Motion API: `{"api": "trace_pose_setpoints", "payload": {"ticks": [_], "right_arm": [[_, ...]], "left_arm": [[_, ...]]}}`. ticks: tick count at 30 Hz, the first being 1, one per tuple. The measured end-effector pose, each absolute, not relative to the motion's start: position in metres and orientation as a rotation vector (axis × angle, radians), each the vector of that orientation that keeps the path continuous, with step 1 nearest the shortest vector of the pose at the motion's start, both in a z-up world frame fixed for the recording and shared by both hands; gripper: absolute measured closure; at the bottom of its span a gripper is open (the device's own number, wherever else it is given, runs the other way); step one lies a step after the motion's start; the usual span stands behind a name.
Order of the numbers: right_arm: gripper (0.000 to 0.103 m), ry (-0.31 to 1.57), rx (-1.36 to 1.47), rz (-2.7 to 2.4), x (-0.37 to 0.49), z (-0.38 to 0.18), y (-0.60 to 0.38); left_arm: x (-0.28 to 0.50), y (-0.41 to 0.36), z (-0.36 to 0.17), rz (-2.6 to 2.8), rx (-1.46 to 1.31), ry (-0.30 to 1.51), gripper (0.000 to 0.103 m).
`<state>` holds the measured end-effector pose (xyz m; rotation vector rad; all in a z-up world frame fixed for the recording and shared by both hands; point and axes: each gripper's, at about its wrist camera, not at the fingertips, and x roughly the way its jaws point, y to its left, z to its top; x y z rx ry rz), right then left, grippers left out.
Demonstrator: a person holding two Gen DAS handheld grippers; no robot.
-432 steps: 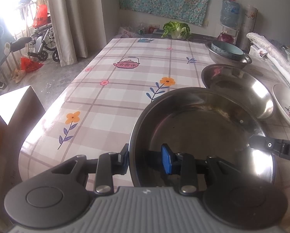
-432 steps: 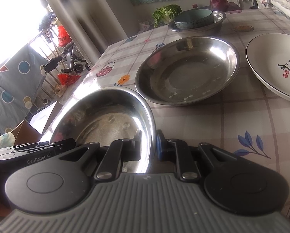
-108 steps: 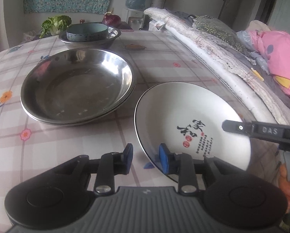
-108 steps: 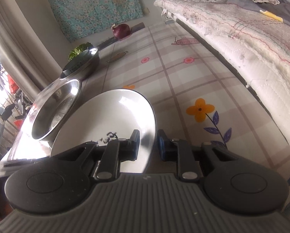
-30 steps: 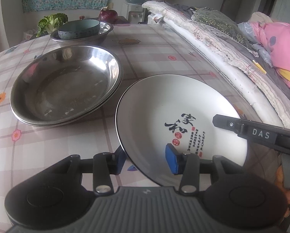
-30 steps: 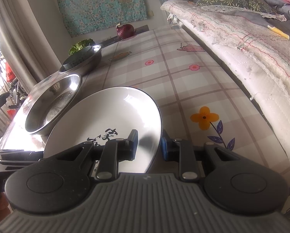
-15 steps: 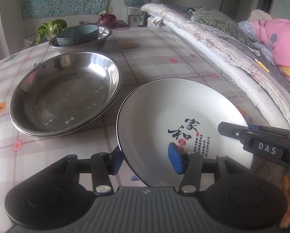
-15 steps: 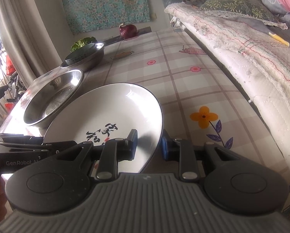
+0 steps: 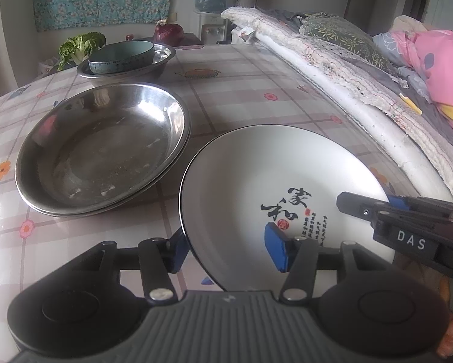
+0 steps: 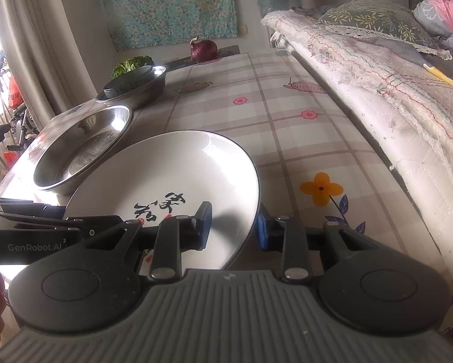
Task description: Organize plates and bowls
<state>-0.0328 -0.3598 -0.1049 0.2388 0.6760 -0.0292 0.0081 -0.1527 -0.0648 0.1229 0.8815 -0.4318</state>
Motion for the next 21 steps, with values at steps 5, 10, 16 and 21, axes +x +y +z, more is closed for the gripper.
{"api": "trace_pose_setpoints", "payload": {"ticks": [5, 10, 16, 21], "right_arm": [[0.073, 0.671, 0.23, -0.03, -0.033, -0.104, -0.359], [0.073, 0.664, 0.231, -0.036, -0.035, -0.101, -0.36], [0.073, 0.658, 0.226, -0.04, -0.038, -0.098, -0.358], [0.073, 0.641, 0.231, -0.047, -0.041, -0.092, -0.357]], "left_arm": [[0.007, -0.152, -0.063, -0.433, 0.12, 0.878, 0.049], [0.006, -0.152, -0.06, -0.44, 0.119, 0.869, 0.049], [0.004, -0.15, -0.058, -0.445, 0.111, 0.859, 0.049], [0.003, -0.148, -0.053, -0.453, 0.101, 0.849, 0.049]]}}
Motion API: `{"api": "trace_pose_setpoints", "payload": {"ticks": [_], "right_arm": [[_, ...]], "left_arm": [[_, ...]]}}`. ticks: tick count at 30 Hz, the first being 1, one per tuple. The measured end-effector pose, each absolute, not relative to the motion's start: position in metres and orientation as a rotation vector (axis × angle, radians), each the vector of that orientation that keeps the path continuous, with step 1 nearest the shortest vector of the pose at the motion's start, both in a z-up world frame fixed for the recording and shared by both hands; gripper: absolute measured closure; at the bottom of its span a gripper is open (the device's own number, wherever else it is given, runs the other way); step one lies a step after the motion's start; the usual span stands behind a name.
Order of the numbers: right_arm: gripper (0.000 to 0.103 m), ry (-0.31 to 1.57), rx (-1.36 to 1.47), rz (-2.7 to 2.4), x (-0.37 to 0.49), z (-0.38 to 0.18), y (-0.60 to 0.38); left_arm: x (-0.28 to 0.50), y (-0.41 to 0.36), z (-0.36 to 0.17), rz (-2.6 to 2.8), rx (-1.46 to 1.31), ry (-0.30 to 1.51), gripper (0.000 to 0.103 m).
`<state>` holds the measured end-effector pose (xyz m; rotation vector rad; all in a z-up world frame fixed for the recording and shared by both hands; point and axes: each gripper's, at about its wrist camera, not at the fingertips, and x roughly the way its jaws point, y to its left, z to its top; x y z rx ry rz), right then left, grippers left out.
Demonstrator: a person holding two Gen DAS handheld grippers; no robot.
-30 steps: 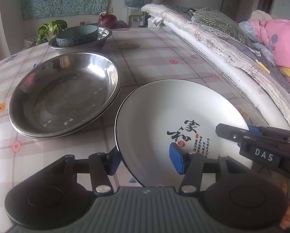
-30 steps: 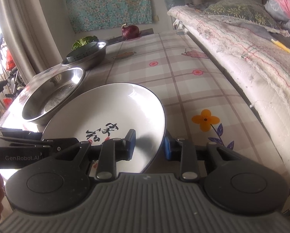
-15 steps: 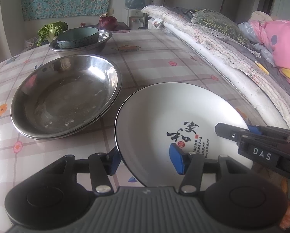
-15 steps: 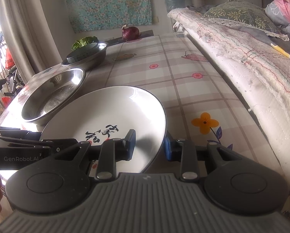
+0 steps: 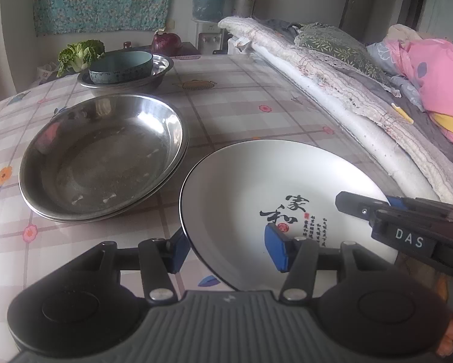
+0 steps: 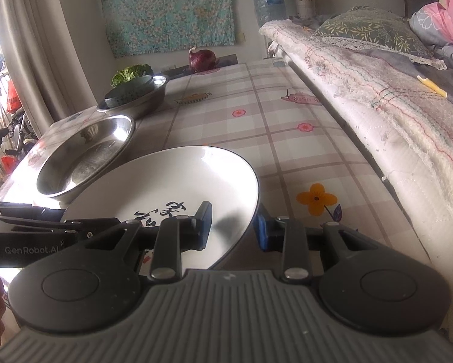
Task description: Organize plates and bowls
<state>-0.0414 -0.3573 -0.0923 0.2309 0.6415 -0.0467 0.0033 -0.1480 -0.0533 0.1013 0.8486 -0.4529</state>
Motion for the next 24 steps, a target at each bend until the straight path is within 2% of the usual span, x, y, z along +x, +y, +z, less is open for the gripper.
{"api": "trace_pose_setpoints", "payload": {"ticks": [16, 24], "right_arm": [[0.073, 0.555, 0.208, -0.038, -0.046, -0.052, -0.347], [0.073, 0.515, 0.178, 0.033, -0.017, -0.03, -0.315]], "left_arm": [[-0.002, -0.132, -0.02, -0.447, 0.042, 0.756, 0.049], [0.013, -0.098, -0.003, -0.37, 0.0, 0.699, 0.049]]}}
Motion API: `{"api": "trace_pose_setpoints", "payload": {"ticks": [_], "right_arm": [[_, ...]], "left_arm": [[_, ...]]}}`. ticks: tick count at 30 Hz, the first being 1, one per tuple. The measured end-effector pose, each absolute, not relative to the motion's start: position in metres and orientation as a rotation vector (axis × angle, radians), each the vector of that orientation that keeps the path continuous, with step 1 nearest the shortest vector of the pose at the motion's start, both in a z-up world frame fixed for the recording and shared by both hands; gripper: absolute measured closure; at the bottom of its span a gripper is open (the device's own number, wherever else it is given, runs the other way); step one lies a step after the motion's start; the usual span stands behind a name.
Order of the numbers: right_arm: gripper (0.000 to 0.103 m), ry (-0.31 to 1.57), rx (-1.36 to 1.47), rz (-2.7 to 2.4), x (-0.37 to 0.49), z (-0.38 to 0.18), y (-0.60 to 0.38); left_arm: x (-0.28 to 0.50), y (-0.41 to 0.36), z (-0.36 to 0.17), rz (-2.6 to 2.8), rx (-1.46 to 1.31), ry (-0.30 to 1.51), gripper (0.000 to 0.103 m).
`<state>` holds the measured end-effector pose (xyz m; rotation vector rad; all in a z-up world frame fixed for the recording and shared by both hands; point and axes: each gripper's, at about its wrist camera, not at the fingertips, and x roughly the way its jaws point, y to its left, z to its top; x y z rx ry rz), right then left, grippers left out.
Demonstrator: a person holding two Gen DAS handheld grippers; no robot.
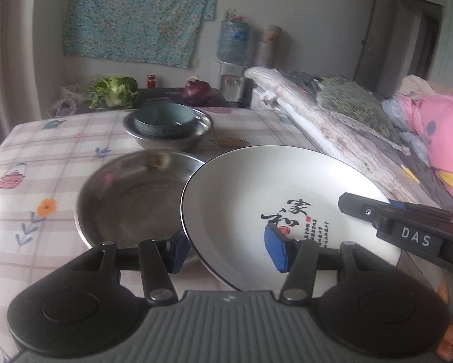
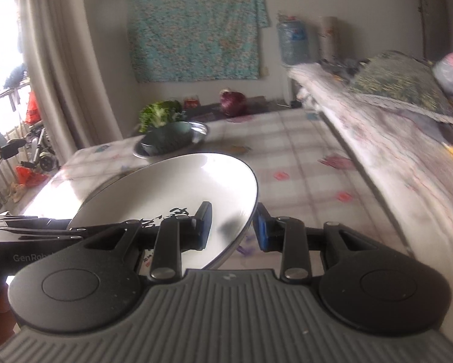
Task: Organize plates and bowls
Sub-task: 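Carry the white plate with both tools over the steel dish stack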
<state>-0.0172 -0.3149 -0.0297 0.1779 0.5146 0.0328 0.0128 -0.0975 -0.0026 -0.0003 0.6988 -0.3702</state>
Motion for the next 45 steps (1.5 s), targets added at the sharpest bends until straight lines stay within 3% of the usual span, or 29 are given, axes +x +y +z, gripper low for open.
{"api": "trace_pose_setpoints", "payload": {"ticks": [24, 26, 29, 38, 45], "right_arm": [[0.073, 0.676, 0.177, 0.16, 0.09, -0.072, -0.236], [0.07, 0.654, 0.154, 0.159, 0.09, -0.07, -0.235], [0.057, 0.622, 0.13, 0.156, 0.087, -0.066, -0.234], [0.053, 0.621, 0.186, 0.143, 0.077, -0.066, -0.242], [0.05, 0.613, 0.258, 0.122, 0.065, -0.067, -0.26]], "left_arm": [[0.083, -0.016, -0.034, -0.202, -0.056, 0.794, 0.05], [0.083, -0.011, -0.034, -0.196, -0.061, 0.799, 0.05], [0.08, -0.008, -0.031, -0.187, -0.056, 0.785, 0.05], [0.073, -0.009, -0.023, -0.192, -0.033, 0.761, 0.047], [0.073, -0.009, -0.017, -0.193, -0.026, 0.759, 0.038]]}}
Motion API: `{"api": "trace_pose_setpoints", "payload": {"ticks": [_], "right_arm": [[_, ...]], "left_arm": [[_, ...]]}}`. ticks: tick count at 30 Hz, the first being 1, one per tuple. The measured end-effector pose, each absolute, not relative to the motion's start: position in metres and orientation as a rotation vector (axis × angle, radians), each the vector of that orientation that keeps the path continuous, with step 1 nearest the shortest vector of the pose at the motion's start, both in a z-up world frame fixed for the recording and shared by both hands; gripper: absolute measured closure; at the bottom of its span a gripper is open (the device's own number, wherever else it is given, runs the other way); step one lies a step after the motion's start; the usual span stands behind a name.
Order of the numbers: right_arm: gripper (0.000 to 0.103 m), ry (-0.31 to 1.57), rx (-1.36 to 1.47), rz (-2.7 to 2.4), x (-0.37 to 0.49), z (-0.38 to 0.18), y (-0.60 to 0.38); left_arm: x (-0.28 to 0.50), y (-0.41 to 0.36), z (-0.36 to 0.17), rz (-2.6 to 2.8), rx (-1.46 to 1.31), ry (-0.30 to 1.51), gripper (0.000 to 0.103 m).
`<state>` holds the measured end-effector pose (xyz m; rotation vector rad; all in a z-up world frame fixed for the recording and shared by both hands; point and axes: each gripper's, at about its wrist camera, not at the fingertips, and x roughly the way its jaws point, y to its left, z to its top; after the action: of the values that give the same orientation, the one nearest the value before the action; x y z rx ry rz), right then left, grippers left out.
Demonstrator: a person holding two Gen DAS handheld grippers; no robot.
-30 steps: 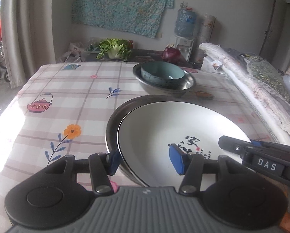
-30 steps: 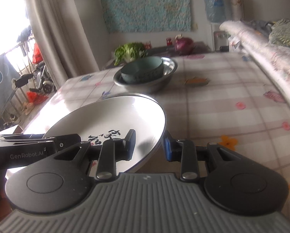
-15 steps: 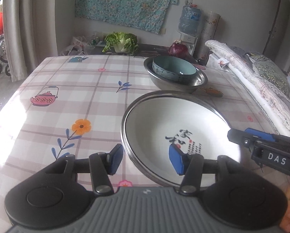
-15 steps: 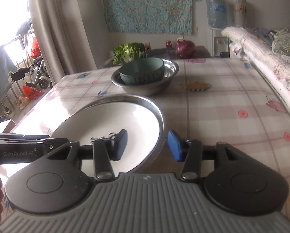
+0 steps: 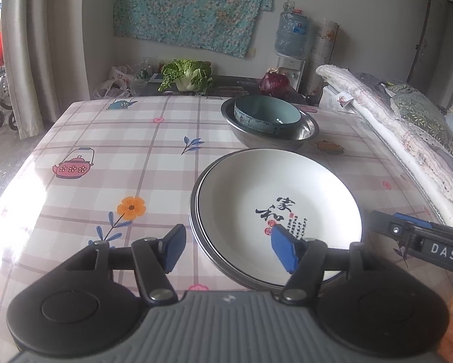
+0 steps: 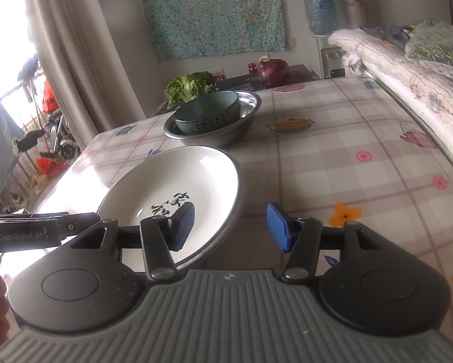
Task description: Organize plates and bowls
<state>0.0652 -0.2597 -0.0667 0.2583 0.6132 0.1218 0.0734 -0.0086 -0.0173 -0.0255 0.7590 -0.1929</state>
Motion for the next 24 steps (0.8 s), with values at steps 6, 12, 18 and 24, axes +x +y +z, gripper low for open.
{"api": "trace_pose_setpoints", "payload": {"ticks": [6, 12, 18, 24], "right_arm": [[0.049, 0.601, 0.29, 0.119, 0.062, -0.062, -0.276], [0.049, 0.581, 0.297, 0.121, 0.076, -0.046, -0.293], [0.049, 0.59, 0.282, 0.119, 0.117, -0.03, -0.309], [0.049, 0.603, 0.298, 0.14, 0.176, -0.021, -0.314]], "left_arm": [[0.086, -0.007, -0.004, -0.188, -0.029, 0.748, 0.035], [0.111, -0.009, 0.013, -0.186, -0.016, 0.717, 0.035], [0.15, -0.009, 0.023, -0.17, -0.004, 0.673, 0.037], [0.203, -0.01, 0.018, -0.199, -0.032, 0.69, 0.046]]}}
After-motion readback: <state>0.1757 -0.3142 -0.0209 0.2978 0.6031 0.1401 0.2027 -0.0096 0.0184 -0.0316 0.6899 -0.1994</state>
